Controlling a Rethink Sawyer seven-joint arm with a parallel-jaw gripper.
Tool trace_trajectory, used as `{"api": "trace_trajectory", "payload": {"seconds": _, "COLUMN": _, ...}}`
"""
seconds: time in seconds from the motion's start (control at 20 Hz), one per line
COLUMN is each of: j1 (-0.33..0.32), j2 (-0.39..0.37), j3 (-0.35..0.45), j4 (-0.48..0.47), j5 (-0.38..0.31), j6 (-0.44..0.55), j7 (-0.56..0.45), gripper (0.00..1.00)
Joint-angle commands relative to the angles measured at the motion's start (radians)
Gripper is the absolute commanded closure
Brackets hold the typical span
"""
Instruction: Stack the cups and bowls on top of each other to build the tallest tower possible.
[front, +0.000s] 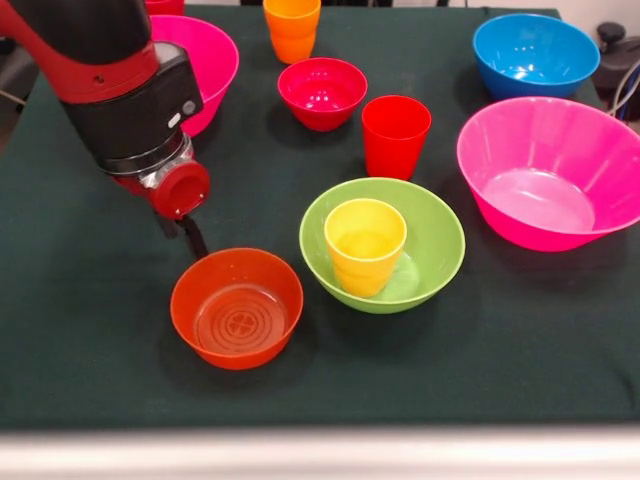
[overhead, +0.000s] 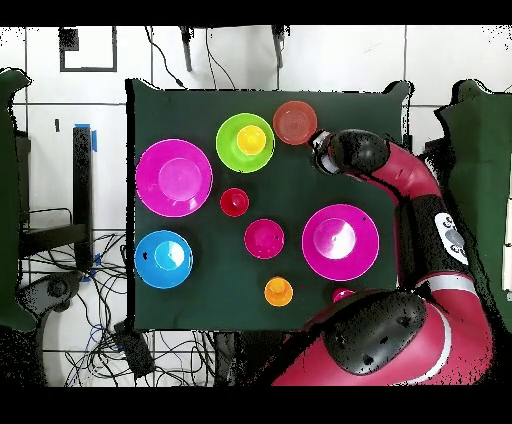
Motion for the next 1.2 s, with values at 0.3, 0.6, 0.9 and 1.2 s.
{"api": "trace_trajectory", "payload": {"seconds": 0.3, "j1": 0.008, "j2": -0.096, "j3": 0.076, "j4": 0.085, "j5": -0.04, "j6": 0.024, "j7": -0.143, "gripper": 0.0}}
{"api": "trace_trajectory", "payload": {"seconds": 0.6, "j1": 0.039, "j2": -0.066, "j3": 0.081, "j4": -0.022, "j5": -0.026, "j6": 0.082, "j7": -0.127, "gripper": 0.0}}
{"api": "trace_trajectory", "payload": {"seconds": 0.9, "j1": 0.053, "j2": -0.126, "j3": 0.072, "j4": -0.001, "j5": -0.007, "j6": 0.139, "j7": -0.098, "gripper": 0.0}}
{"api": "trace_trajectory", "payload": {"seconds": 1.2, "j1": 0.088, "j2": -0.043, "j3": 0.076, "j4": -0.125, "j5": -0.008, "j6": 0.126, "j7": -0.074, "gripper": 0.0}}
